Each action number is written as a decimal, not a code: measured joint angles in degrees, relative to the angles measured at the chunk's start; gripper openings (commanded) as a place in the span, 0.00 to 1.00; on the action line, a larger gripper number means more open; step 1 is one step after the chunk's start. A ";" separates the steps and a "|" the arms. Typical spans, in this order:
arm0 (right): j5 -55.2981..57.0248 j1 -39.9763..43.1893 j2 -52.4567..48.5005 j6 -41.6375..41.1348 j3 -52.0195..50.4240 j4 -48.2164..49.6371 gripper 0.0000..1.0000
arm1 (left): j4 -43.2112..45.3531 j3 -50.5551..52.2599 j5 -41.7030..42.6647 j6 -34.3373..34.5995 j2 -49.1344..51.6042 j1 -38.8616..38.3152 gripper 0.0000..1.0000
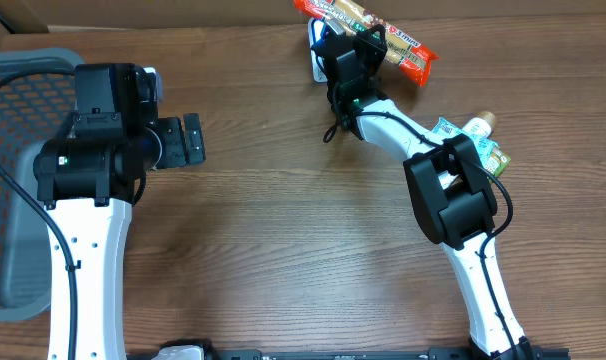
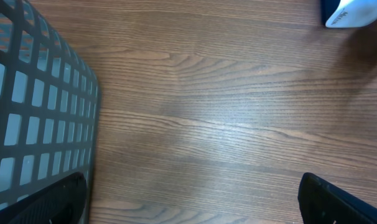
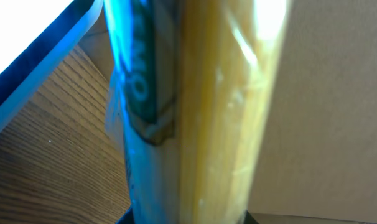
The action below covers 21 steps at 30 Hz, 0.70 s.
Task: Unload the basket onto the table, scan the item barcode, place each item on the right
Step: 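Hold the spaghetti package upright in front of the white scanner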
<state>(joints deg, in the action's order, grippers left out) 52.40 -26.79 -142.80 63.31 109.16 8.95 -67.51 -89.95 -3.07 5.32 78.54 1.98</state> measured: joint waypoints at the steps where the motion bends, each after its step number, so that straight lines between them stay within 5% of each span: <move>1: 0.00 0.00 0.00 0.00 0.00 -0.02 0.04 | 0.00 0.00 0.02 0.00 0.00 0.00 0.99; 12: 2.97 -1.14 0.42 -4.96 0.00 -4.26 0.03 | 0.00 0.00 0.02 0.00 0.00 0.00 0.99; 21: -8.81 -1.44 18.69 -27.93 -0.24 -46.18 0.03 | -0.04 0.00 0.02 0.00 0.00 0.00 0.99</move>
<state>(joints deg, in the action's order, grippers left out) 43.59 -28.23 -124.11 35.38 108.92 -37.23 -67.55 -89.95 -3.05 5.32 78.54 1.98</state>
